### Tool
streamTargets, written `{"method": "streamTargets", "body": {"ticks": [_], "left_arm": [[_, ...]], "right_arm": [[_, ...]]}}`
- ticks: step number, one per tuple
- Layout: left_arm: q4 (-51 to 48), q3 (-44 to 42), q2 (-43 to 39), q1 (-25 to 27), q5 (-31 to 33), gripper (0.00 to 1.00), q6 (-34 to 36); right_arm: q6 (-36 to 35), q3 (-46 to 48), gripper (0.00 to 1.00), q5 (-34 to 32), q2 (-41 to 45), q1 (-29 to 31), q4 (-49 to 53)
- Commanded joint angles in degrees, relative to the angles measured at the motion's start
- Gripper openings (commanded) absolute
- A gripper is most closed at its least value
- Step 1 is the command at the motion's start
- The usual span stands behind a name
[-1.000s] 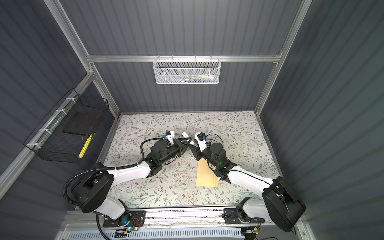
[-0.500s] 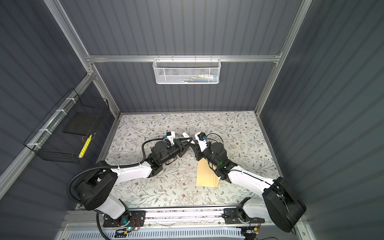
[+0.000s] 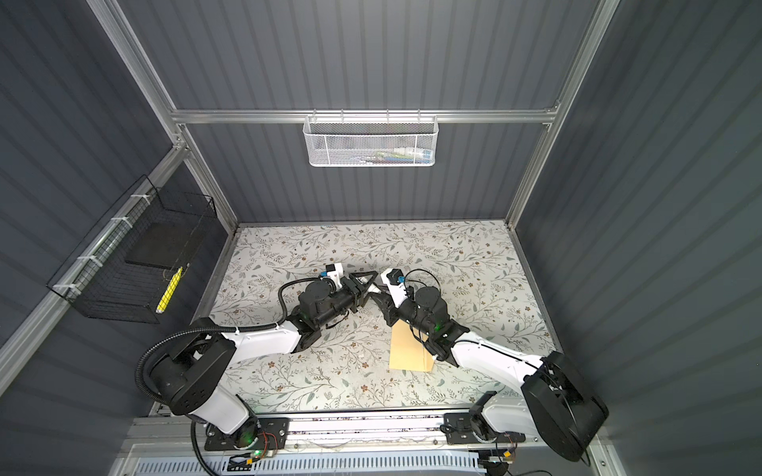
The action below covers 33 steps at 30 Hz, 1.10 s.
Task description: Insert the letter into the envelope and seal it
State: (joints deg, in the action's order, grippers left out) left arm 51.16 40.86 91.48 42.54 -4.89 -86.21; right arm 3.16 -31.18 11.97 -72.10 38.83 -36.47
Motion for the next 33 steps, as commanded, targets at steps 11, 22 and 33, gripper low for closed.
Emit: {"method": "streamTargets", "body": {"ticks": [11,22,33], "left_arm": [[1.29,0.11,0.35,-0.78,0.06,0.21,0.60],[2.71,0.96,3.03,-0.84,-2.39,0.00,1.49],[11.75,3.79,8.12,-0.89,-6.42,0.00,3.34]], "right_arm": [[0.31,-0.82,0.03,-1.56,-0.37,1.16,0.32],[1.43,-0.47,0.05,-3.18,-0.31,3.70,0.00],[19.78,-4.15,0.10,-2.24,-1.18,3.64,5.07]]}}
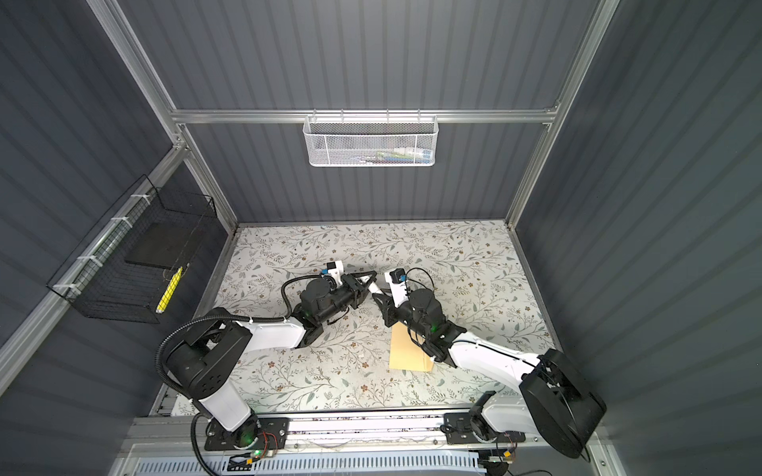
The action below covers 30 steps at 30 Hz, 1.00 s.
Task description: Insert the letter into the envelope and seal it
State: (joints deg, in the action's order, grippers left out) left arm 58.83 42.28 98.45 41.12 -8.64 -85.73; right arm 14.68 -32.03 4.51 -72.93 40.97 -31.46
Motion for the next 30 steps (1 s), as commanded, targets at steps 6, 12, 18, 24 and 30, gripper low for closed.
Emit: {"method": "streamTargets", "body": {"ticks": [6,12,18,24,30], "left_arm": [[8.52,2.60,2.32,0.12,-3.28,0.00,4.08],[12.30,2.72,3.24,-0.13,-3.04,0.00,4.48],[13.94,1.48,2.35,-0.46,-1.69,0.00,5.16],[14.02,0.03,0.66,-0.60,0.41,0.00,5.96],[11.72,-1.50,-2.14,-0.95,2.39,0.00,7.15]], "right_arm": [[22.58,-3.32,0.13,6.47,-0.66,0.65,-3.66],[35.84,-2.53,0.20,8.10,-2.33,0.37,-12.30],[50.85,0.31,0.25,6.05,-4.13,-0.54,-22.54],[61.77,2.82,0.27,4.86,-8.18,-0.94,-32.45],[67.48,3.69,0.31,5.36,-13.78,-1.15,-43.39]]}}
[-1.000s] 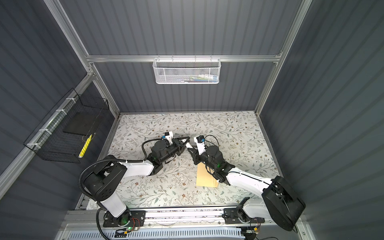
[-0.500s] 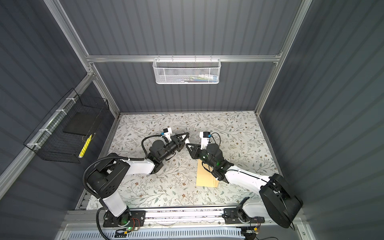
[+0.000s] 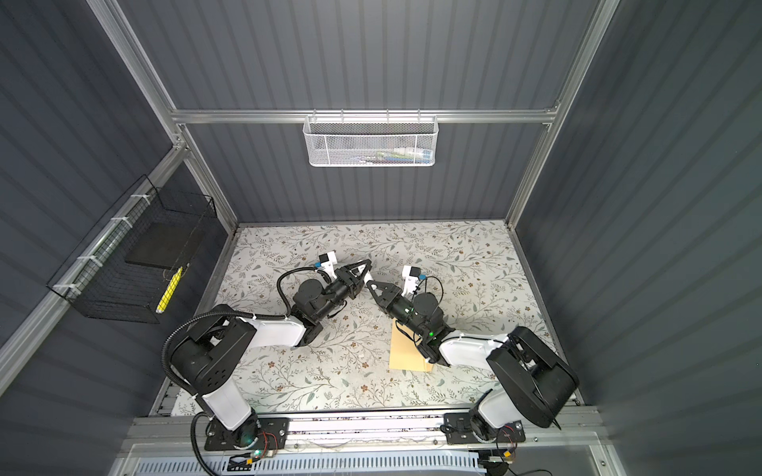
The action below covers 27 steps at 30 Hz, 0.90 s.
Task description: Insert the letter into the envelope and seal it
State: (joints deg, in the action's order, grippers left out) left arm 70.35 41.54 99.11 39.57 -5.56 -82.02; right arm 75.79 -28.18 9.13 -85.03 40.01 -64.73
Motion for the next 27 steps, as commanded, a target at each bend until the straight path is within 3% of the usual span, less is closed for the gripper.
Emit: {"method": "streamTargets", "body": {"ticks": [1,8,15,21,27], "left_arm": [[-0.39,-0.65,-3.23,0.59,-0.60,0.00,3.76],[-4.01,-0.86,-6.17,0.24,0.93,0.00,4.67],[-10.07,-0.66,-9.41,-0.54,2.54,0.00,4.38],[-17.77,0.93,-11.89,-1.13,3.11,0.00,2.54],[-25.06,4.62,-12.81,-1.08,2.55,0.00,1.08]], "right_arm": [[6.52,-0.31,0.33,1.09,-2.29,-0.19,-10.87],[2.19,1.32,0.49,-0.02,-0.95,-0.19,-11.08],[-12.50,1.18,0.75,-2.39,9.55,-0.17,7.19],[-36.49,-2.63,0.84,-6.14,18.85,1.08,29.73],[-67.23,-2.29,0.84,-13.38,24.21,3.91,32.69]]}}
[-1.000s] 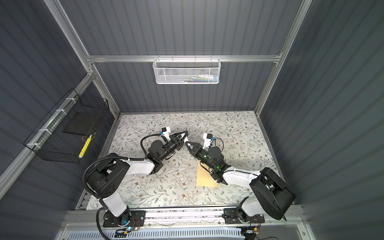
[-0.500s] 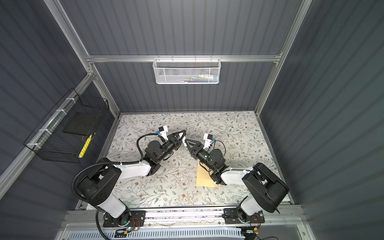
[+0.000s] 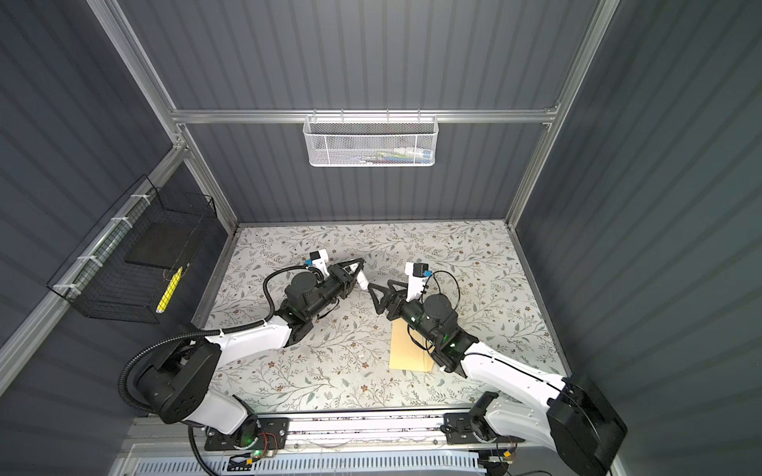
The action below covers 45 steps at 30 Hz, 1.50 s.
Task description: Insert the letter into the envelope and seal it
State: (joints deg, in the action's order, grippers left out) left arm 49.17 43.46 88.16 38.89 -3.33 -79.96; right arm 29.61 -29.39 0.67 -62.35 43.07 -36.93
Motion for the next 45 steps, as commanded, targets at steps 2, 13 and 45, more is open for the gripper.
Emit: {"method": "streamTargets", "body": {"ticks": [2,13,45], "left_arm": [[-5.81,3.60,-2.25,-0.45,0.19,0.00,-0.85],[-7.41,4.70,-2.29,-0.40,0.39,0.00,-1.75],[-6.54,3.66,-2.55,-0.57,0.62,0.00,-2.74]], "right_arm": [[-29.25,-1.26,0.84,-7.55,2.14,1.33,4.69],[-49.87,-2.61,0.78,-6.43,-0.82,4.33,-4.60],[-52.63,-3.75,0.52,-9.48,-11.74,7.09,-11.44]]}}
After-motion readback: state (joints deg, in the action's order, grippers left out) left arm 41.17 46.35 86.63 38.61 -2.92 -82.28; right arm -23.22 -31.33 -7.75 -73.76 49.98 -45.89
